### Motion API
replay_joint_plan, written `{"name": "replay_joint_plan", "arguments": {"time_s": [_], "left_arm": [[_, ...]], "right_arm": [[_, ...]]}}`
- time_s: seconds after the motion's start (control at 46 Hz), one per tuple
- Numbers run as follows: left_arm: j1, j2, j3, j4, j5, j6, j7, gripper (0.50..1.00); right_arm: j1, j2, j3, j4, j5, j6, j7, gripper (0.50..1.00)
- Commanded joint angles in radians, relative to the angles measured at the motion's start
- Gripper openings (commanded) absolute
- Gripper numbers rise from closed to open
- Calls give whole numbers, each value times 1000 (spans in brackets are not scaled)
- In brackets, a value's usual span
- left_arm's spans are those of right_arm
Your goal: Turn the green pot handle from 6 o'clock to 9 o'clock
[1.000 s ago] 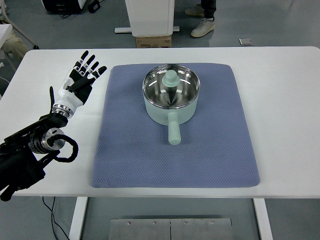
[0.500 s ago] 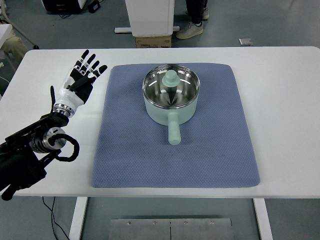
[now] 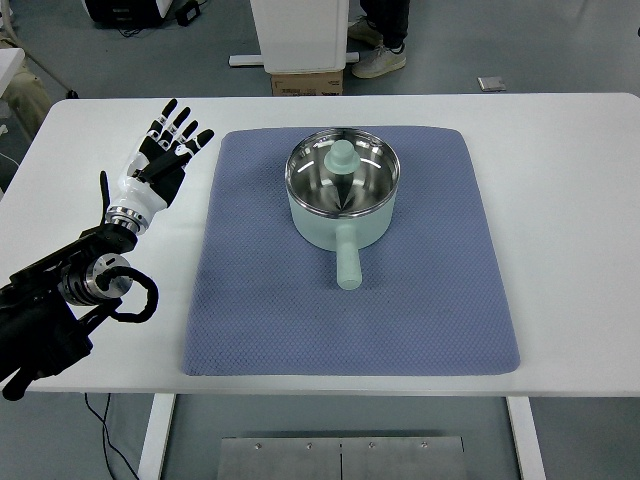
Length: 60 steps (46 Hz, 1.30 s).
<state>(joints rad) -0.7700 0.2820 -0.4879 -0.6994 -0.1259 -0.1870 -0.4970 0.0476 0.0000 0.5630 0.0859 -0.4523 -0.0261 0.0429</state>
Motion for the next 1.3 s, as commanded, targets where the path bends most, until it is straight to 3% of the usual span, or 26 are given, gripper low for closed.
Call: {"name": "replay_joint_plan", "arguments": {"time_s": [0.0,0.587,0.717,0.978,1.283], "left_arm": [[0,2,0,0,0,-2,0,1000],[-5,13,0,-3,20,-17,0,1000],[-6,39,-4,-23,80,-69,-6,1000],[-20,97,-12,-124,305,-88,-109,1000],[-48,100,-43,-129,410,-91,-114,1000]], "right_arm": [[0,0,0,0,0,0,0,1000],[0,0,0,0,0,0,0,1000],[0,0,0,0,0,0,0,1000],[0,0,0,0,0,0,0,1000],[0,0,0,0,0,0,0,1000]]}}
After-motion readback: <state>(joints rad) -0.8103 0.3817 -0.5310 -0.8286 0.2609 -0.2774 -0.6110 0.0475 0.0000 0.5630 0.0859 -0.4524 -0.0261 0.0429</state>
